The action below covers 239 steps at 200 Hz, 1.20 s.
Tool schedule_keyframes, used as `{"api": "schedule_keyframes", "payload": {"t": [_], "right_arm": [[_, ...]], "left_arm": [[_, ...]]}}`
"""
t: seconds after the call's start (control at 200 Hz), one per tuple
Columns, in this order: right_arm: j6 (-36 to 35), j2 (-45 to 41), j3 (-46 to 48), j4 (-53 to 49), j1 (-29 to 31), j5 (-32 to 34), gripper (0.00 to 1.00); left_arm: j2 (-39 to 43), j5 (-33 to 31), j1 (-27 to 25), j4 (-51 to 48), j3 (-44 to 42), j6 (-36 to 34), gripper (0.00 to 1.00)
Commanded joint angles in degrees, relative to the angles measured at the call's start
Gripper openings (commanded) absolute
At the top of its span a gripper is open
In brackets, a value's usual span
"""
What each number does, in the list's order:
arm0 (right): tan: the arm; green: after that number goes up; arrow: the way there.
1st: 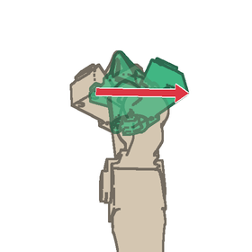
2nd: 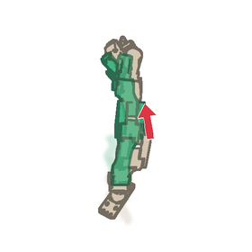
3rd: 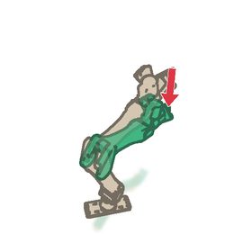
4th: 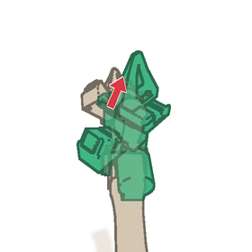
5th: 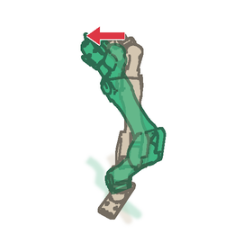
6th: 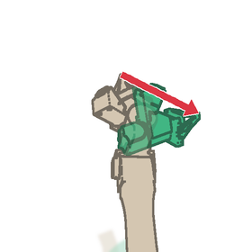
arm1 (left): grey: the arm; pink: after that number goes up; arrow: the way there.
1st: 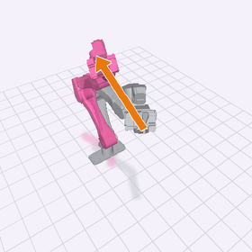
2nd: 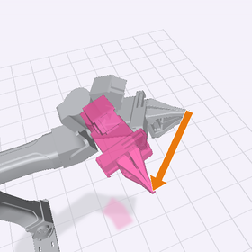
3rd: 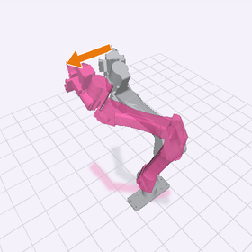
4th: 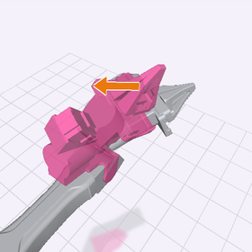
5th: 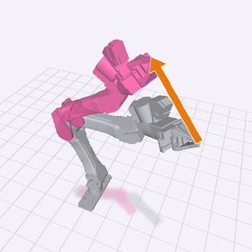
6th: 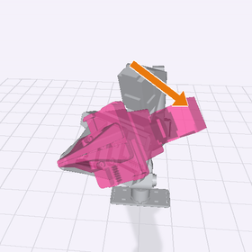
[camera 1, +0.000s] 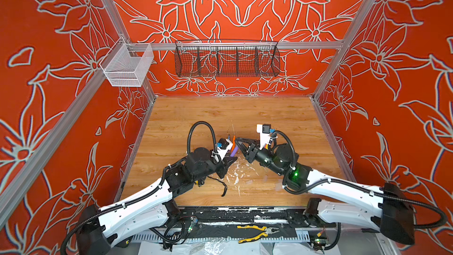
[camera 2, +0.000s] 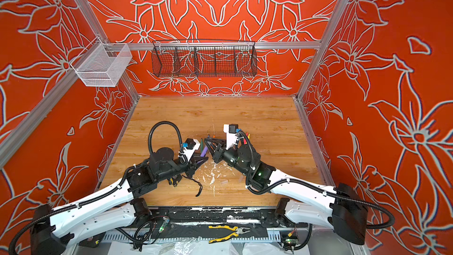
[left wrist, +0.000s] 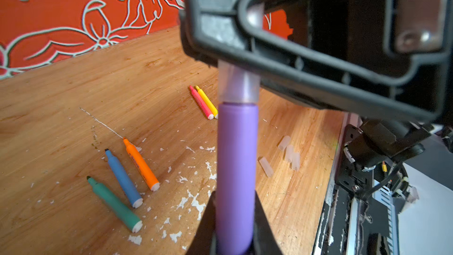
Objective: Insert the pens into the pen caps
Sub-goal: 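Press the cap down onto the purple marker with the right gripper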
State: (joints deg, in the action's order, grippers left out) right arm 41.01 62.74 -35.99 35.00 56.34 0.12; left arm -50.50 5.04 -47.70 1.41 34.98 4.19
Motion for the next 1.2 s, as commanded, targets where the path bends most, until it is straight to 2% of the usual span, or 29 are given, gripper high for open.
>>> {"api": "schedule_keyframes", "payload": {"t": [0.0, 0.46, 0.826, 1.191], "right_arm": [[2.35, 2.16, 0.57, -1.71, 1.67, -4.69, 0.07], [3.06, 5.09, 2.02, -0.63, 2.51, -5.19, 0.03], [4.23, 7.84, 1.57, 0.76, 4.11, -6.82, 0.01], [4.77, 10.91, 1.09, 1.03, 5.73, -6.83, 0.0]], "left_arm": [[-1.49, -4.42, 0.07, 8.57, 4.93, -0.47, 0.0], [-5.58, -7.94, 0.42, 10.24, 16.05, -3.9, 0.0], [-9.76, -7.9, 2.17, 12.02, 21.24, -5.06, 0.0], [-8.62, -9.17, 5.03, 13.08, 24.46, -5.68, 0.0]]}}
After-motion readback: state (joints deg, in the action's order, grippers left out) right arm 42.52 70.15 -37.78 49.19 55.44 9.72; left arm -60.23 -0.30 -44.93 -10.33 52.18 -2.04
